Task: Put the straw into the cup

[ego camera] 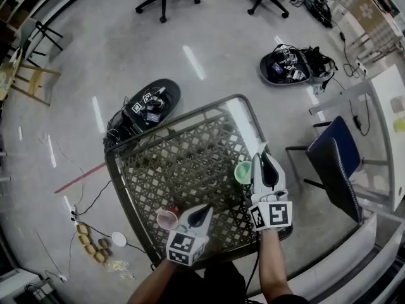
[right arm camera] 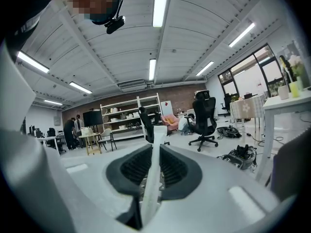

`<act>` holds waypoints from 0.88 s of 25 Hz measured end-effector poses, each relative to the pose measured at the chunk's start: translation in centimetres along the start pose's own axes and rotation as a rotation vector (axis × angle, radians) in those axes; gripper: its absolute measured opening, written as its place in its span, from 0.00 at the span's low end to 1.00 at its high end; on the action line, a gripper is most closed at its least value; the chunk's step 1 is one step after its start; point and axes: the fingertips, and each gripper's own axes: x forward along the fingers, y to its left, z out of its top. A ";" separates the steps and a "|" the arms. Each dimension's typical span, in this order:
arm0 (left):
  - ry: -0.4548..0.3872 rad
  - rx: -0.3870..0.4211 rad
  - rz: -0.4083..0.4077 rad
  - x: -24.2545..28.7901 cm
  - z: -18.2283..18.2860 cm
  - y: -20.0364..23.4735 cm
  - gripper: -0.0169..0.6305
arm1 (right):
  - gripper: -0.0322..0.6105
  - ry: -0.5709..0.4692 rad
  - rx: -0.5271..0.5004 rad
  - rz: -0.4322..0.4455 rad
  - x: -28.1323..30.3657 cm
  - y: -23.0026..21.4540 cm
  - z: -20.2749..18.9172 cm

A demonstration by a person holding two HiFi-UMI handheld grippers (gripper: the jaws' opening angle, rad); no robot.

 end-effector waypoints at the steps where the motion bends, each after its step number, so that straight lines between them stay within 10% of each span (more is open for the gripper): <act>1: 0.001 0.002 0.001 0.0 0.0 0.1 0.04 | 0.13 0.003 -0.001 0.000 0.1 0.0 -0.2; 22: 0.000 0.005 0.000 -1.0 -0.1 0.7 0.04 | 0.16 0.103 -0.049 -0.004 -1.2 0.3 -2.9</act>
